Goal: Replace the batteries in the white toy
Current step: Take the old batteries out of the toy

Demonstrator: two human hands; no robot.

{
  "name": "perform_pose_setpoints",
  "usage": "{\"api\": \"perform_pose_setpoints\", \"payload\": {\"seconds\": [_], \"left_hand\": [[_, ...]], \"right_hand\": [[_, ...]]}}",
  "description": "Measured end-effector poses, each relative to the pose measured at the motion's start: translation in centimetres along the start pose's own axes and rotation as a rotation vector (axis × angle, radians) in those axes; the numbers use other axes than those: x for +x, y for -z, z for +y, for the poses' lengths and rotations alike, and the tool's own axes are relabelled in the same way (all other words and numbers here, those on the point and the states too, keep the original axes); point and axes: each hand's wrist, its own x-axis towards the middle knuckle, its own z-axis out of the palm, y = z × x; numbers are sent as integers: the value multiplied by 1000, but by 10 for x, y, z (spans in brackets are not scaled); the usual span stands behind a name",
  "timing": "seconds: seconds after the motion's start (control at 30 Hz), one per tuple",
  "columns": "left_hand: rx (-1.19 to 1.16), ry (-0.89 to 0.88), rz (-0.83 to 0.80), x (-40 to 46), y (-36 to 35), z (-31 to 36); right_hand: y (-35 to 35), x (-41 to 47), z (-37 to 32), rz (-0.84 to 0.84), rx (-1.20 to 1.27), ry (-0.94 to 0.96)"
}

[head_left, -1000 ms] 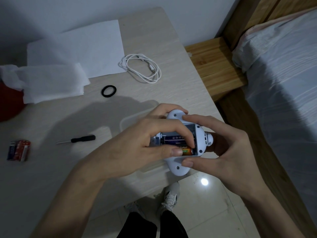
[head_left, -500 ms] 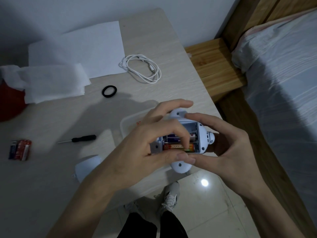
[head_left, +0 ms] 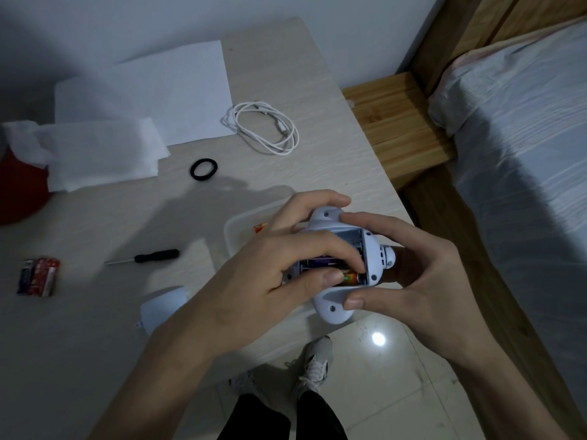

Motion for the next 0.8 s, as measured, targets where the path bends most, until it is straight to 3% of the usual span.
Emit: {"api": "perform_pose_setpoints", "payload": {"seconds": [0.2, 0.43, 0.53, 0.8], "left_hand": [[-35, -35, 2, 0, 0, 0], [119, -225, 269, -3, -3, -10], [125, -223, 355, -5, -4, -12], [-166, -154, 595, -9, -9, -15]], "right_hand": [[-1, -1, 3, -9, -10, -18], [1, 1, 6, 29, 10, -35], [1, 2, 6, 22, 21, -27], [2, 7, 6, 48, -35, 18]]}}
